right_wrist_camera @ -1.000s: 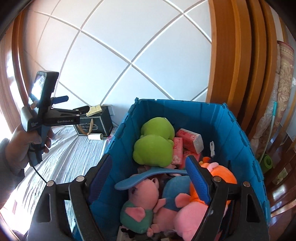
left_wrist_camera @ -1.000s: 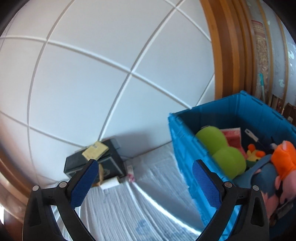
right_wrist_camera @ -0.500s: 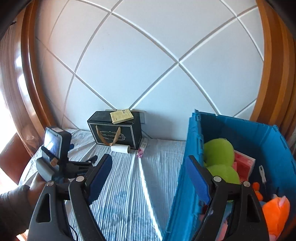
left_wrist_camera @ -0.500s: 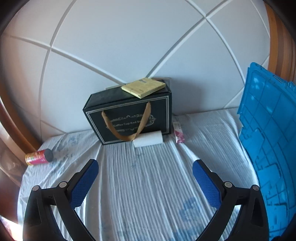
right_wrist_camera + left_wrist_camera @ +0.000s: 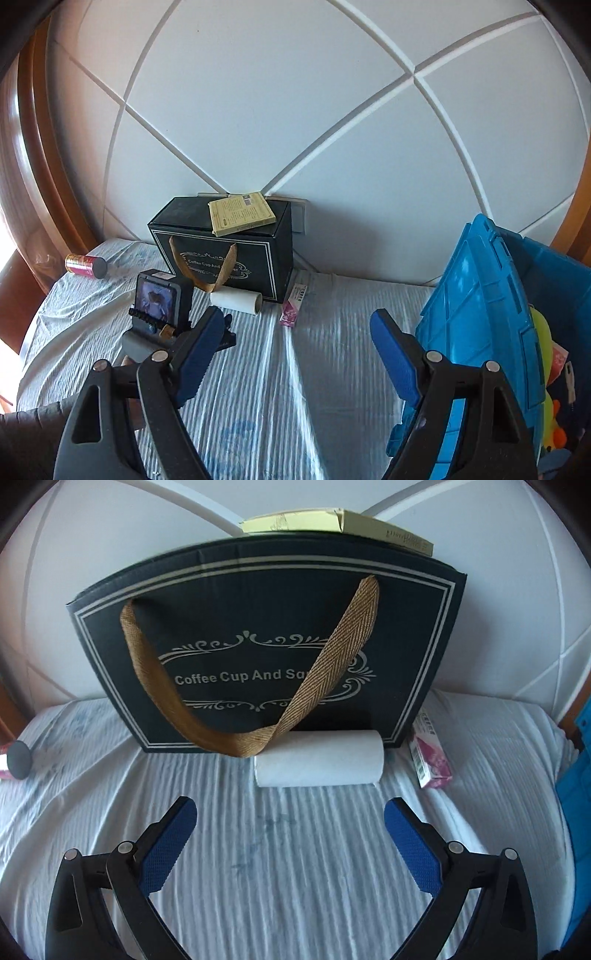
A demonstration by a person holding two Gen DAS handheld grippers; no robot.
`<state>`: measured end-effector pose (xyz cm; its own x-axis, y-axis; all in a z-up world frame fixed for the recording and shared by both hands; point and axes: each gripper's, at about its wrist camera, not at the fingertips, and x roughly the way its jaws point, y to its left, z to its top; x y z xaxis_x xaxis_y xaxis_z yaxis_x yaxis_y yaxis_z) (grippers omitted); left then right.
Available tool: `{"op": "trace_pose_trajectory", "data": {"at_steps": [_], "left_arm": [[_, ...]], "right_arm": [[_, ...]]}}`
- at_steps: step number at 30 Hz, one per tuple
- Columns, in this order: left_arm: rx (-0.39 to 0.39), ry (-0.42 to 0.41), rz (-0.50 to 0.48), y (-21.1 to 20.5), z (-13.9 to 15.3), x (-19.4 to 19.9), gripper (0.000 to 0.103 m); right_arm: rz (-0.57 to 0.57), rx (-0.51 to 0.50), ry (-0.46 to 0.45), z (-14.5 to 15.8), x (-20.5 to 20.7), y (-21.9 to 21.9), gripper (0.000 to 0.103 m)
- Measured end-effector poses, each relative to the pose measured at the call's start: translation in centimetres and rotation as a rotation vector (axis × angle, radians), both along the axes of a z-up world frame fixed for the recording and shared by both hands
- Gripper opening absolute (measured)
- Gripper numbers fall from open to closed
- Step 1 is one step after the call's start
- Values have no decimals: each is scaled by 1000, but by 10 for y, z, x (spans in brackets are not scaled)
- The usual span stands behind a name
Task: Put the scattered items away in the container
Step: 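Move both tools back toward the paper roll and ointment box, then grasp the white paper roll with the left tool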
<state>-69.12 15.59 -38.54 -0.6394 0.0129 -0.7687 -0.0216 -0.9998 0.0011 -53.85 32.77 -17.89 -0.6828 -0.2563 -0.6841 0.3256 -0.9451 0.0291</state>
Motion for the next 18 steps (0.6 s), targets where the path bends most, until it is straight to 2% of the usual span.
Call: {"op": "trace_pose_trajectory", "data": {"at_steps": [2, 4, 7, 10, 18], "left_arm": [[6, 4, -23, 13, -8, -14, 103], [-25, -1, -30, 25, -15, -25, 103], [-30, -23, -6, 31, -26, -39, 103], [-80, -1, 39, 33, -28, -49, 103], [-152, -21, -25, 39, -31, -57, 103]], "right_arm": [[5, -5, 10, 3, 0, -2, 81], [30, 4, 29, 7, 4, -7, 81], [61, 15, 54, 11, 9, -15, 81], [71, 26, 63, 11, 9, -18, 81], [63, 32, 47, 8, 7, -19, 81]]}}
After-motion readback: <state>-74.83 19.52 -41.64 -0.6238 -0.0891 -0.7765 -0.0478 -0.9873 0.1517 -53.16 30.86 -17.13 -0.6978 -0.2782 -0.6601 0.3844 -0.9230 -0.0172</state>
